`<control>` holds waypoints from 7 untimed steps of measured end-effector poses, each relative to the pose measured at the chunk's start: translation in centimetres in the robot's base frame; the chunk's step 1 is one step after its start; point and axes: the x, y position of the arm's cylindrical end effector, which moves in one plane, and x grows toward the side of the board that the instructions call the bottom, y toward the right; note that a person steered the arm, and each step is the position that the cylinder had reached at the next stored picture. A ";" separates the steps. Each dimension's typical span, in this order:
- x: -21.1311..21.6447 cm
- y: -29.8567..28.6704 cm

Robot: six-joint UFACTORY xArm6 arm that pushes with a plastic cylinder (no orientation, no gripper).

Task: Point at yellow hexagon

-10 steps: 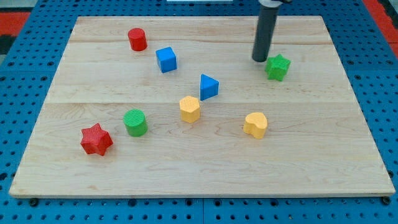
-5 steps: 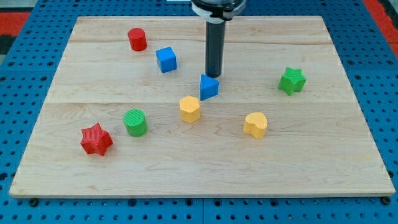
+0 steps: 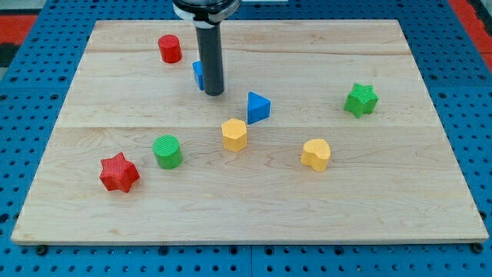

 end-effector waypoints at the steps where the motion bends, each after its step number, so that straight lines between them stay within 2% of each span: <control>1: 0.0 -0.4; 2: 0.0 -0.4; 3: 3.4 -1.0; 4: 6.1 -5.1; 6: 11.8 4.2; 7: 16.9 2.2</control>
